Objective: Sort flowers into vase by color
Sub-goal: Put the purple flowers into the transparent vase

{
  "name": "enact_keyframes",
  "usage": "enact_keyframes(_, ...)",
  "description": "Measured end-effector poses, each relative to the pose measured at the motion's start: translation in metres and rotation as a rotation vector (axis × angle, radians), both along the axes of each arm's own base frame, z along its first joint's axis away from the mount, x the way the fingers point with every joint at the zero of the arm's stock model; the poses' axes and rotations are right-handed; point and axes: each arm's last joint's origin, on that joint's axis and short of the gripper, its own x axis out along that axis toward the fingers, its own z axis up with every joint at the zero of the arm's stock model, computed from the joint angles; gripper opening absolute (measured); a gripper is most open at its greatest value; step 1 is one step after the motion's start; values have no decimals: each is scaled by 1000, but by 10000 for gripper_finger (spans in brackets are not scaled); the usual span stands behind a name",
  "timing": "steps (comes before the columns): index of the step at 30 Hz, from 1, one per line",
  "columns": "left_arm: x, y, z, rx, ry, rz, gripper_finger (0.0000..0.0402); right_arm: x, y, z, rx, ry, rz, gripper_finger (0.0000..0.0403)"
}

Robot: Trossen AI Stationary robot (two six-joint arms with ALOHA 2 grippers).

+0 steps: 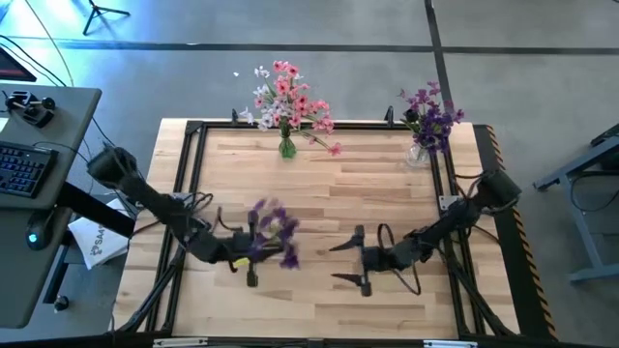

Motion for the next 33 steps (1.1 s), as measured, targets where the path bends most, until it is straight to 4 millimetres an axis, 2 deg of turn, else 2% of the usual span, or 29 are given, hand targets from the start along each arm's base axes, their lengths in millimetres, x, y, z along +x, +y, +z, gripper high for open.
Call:
enact_keyframes(2,6,-8,0,82,-90,-32,1,14,1,11,-44,-52,-18,298)
enact_keyframes(6,18,-18,-15,175,-160,-41,1,37,-1,46,-47,-115,-85,298)
enact_keyframes(11,41,-28,-21,229,-160,-23,1,60,-1,79,-29,-16,-114,298)
enact_keyframes(16,60,-36,-19,293,-123,27,1,76,7,99,-108,128,-109,298)
enact_keyframes(21,66,-38,-19,305,-51,97,1,77,18,111,-118,135,-88,284)
enact_keyframes(26,69,-33,-21,276,-19,122,4,77,19,113,-116,131,-79,213)
enact_keyframes(29,73,-27,-26,256,13,139,20,77,18,113,-115,132,-87,148)
enact_keyframes(33,77,-19,-34,227,80,157,62,76,18,110,-154,161,-86,46)
